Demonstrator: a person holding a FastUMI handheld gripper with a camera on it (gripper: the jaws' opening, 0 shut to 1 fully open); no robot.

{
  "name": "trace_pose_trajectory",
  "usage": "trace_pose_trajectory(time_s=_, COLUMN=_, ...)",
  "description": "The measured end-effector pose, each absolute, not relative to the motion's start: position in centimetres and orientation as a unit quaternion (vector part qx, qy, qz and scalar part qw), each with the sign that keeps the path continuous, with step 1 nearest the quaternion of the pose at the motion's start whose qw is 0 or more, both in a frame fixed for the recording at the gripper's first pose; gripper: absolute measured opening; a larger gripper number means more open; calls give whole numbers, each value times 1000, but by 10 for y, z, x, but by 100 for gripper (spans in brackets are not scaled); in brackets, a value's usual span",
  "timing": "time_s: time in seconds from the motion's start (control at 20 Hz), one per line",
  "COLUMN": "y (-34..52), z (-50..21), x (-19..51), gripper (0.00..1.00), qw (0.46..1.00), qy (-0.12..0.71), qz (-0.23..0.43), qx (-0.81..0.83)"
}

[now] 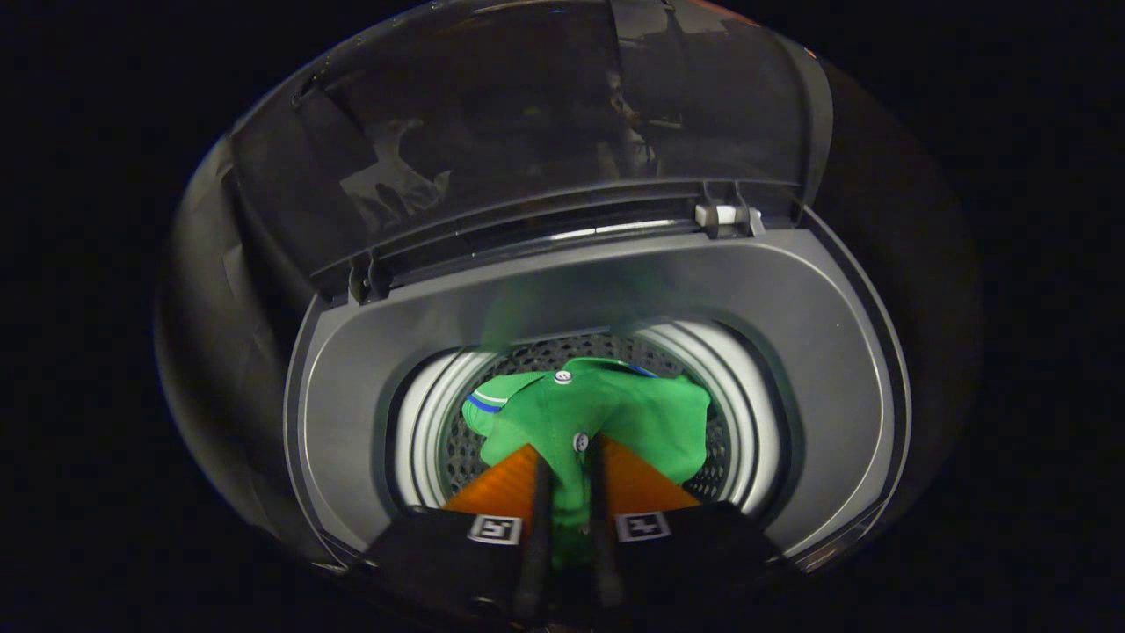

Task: Put the clothes into the washing machine and then close the washing machine lid.

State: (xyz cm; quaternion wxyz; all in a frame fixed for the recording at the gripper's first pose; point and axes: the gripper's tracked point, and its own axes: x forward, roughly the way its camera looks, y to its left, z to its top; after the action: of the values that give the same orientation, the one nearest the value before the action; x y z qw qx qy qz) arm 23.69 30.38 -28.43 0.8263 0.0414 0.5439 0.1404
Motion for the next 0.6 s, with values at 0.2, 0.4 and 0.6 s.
trace_pose_trajectory(time_s=0.2, y=301, z=-283, x=232, gripper=78, qw=824, qy=547, qz=142, qx=31)
trace_pose_trajectory(time_s=0.4, y=294, z=-285, x=228, gripper=99, qw=824, qy=550, qz=135, qx=25)
trace_pose_trajectory(time_s=0.6, y=293, z=-280, x=229, gripper=99, qw=829, qy=542, qz=136, qx=22)
